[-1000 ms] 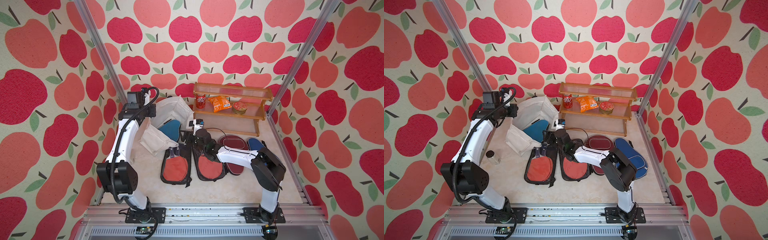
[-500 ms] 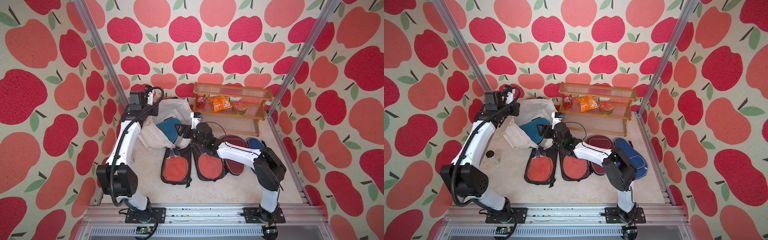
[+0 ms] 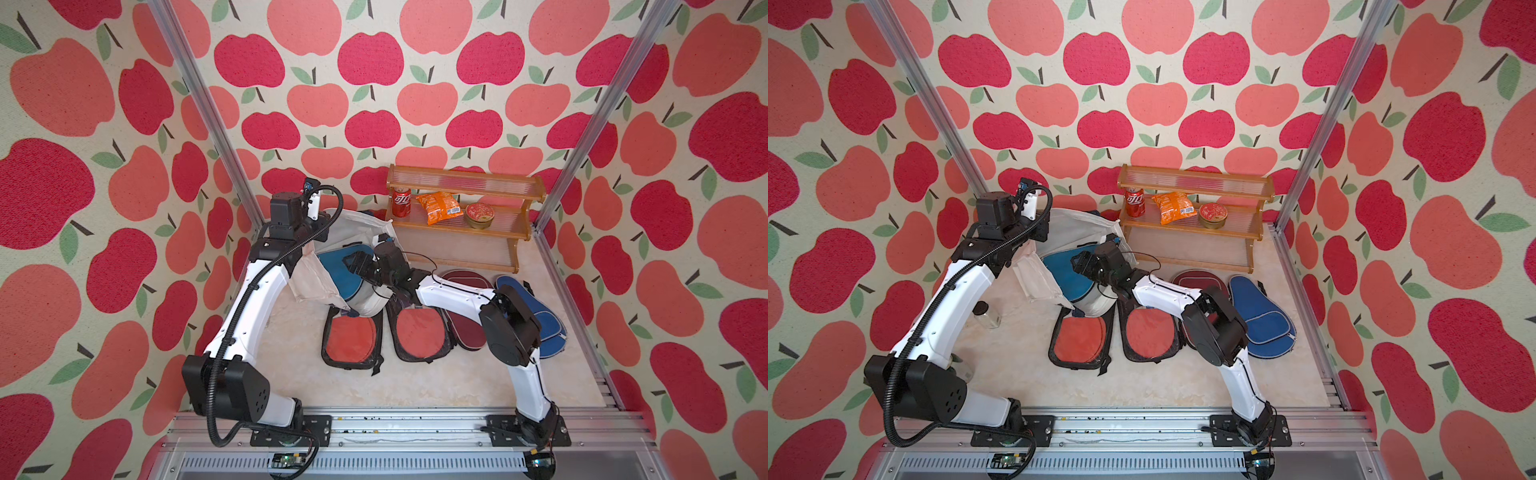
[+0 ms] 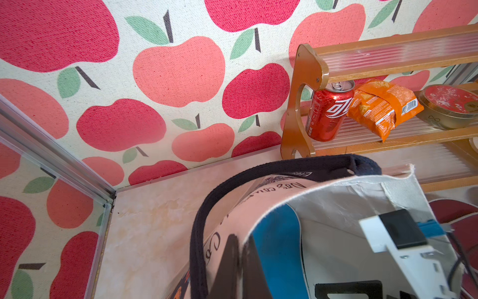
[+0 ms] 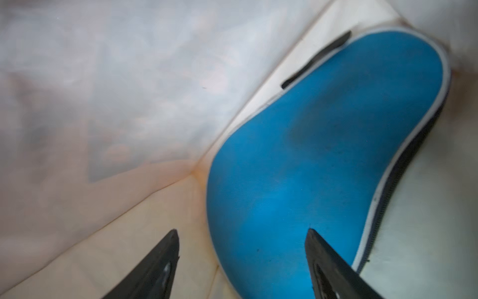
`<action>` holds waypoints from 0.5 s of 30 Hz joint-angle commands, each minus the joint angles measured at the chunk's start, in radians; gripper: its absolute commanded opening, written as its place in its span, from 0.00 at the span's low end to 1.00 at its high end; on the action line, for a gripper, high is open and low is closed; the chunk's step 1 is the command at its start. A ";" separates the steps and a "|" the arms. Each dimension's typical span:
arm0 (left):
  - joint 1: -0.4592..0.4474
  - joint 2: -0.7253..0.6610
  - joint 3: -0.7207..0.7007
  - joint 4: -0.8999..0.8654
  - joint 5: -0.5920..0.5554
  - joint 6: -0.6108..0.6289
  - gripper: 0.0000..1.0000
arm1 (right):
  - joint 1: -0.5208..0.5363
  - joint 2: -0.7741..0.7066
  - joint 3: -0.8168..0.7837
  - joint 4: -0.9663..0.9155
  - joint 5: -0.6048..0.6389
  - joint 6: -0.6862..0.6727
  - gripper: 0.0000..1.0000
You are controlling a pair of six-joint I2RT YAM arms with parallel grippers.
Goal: Remove the ping pong set from the canvas bag
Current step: Pick up the ping pong set from the canvas bag.
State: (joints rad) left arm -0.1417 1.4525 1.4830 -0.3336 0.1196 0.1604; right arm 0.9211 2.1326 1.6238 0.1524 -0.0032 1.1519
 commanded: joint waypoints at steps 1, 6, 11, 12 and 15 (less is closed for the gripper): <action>-0.008 -0.058 -0.007 0.148 -0.033 0.014 0.00 | -0.007 0.037 0.079 -0.176 0.065 0.083 0.80; -0.018 -0.063 -0.044 0.157 -0.052 0.000 0.00 | 0.002 0.067 0.133 -0.304 0.142 0.086 0.82; -0.033 -0.074 -0.083 0.175 -0.064 -0.022 0.00 | 0.007 0.073 0.175 -0.407 0.212 0.062 0.85; -0.036 -0.076 -0.091 0.179 -0.066 -0.025 0.00 | 0.007 0.075 0.182 -0.427 0.224 0.064 0.86; -0.045 -0.081 -0.106 0.180 -0.067 -0.039 0.00 | -0.002 0.096 0.190 -0.431 0.205 0.083 0.92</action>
State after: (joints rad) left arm -0.1764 1.4132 1.3792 -0.2508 0.0608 0.1474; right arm 0.9272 2.1960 1.7878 -0.1852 0.1612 1.2205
